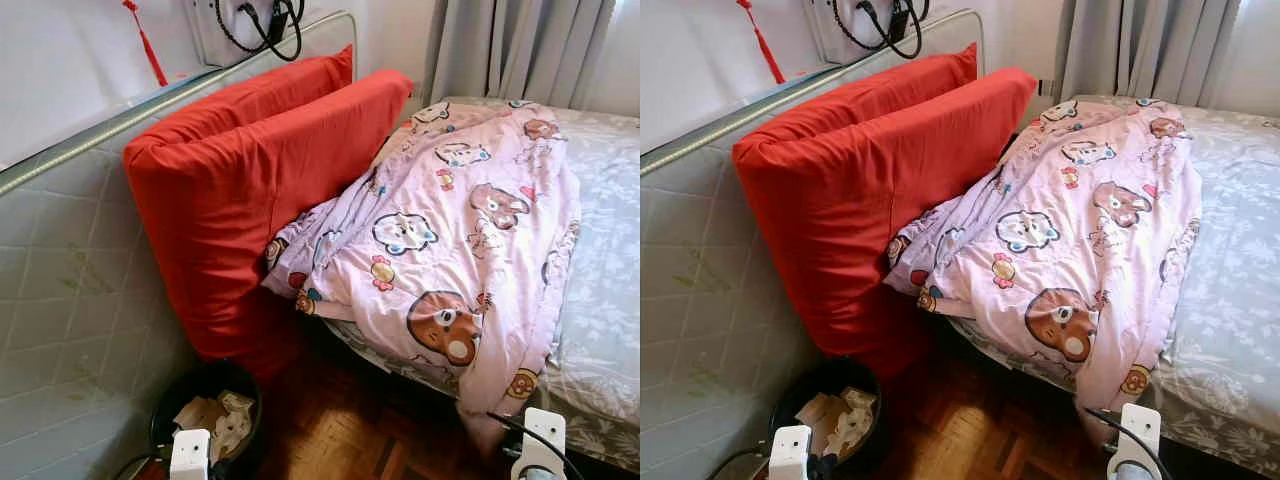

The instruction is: Clean up the room

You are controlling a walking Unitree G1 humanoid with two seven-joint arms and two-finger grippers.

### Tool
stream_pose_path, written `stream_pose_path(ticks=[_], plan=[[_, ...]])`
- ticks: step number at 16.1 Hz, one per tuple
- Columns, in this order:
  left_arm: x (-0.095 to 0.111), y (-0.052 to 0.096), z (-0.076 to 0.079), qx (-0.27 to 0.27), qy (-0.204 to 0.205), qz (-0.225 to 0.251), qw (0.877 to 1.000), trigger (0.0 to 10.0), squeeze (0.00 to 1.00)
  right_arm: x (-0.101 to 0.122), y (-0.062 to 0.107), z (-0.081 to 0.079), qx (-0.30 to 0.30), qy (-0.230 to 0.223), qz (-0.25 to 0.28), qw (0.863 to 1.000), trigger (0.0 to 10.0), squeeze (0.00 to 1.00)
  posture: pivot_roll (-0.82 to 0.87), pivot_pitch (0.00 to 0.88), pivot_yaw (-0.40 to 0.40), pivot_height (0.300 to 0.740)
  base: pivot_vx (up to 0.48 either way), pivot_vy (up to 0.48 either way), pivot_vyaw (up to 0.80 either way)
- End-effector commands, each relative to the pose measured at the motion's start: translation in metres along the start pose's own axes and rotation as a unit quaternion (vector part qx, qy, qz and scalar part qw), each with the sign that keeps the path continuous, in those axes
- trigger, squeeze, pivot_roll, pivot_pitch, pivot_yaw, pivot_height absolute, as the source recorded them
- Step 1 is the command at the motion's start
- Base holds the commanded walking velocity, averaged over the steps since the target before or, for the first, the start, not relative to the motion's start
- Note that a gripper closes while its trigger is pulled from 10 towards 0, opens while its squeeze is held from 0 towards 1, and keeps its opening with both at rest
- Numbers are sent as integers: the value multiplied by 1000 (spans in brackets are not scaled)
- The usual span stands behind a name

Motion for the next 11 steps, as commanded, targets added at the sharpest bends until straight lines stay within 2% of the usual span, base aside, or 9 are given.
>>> stream_pose_path(ticks=[1,3,5,6,7,8,9,10,11], plan=[[-7,3,-6,7,-11,-16,1000,10000,0,-1,0,-5,16,-8,-7,1000,10000,0,76,0,84,740,0,0,0],[-8,3,-8,7,-12,-20,1000,10000,0,-6,3,-16,59,-23,-12,998,10000,0,67,0,86,740,0,0,0],[-9,3,-7,4,-14,-28,999,10000,0,-28,12,-42,139,-47,-53,988,10000,0,52,0,85,740,0,0,0],[-9,3,-7,4,-15,-29,999,10000,0,-35,17,-53,174,-26,-65,982,10000,0,52,0,80,740,0,0,0],[-9,3,-7,4,-13,-30,999,10000,0,-35,20,-60,196,24,-52,979,10000,0,59,0,71,740,0,0,0],[-10,3,-7,8,-6,-30,999,10000,0,-34,22,-68,209,27,-46,977,10000,0,63,0,66,740,0,0,0],[-9,2,-7,12,1,-30,999,10000,0,-29,24,-75,214,-6,-37,976,10000,0,65,0,68,740,0,0,0],[-9,2,-7,11,0,-30,1000,10000,0,-28,25,-77,214,4,-31,976,10000,0,64,0,70,740,0,0,0],[-9,2,-6,12,1,-30,999,10000,0,-29,25,-77,213,-5,-37,976,10000,0,64,0,69,740,0,0,0]])
Point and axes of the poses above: a point about 5 cm out from each wrist's last joint towards the gripper, its own y axis pointing back from the gripper into the wrist, its own x axis along the axis of the wrist's last joint, z = x × y, the point moved 2 cm from there along -y, pointing out of the wrist towards the gripper, and after that the axes turned 6 degrees about y, right-handed, at the moved point
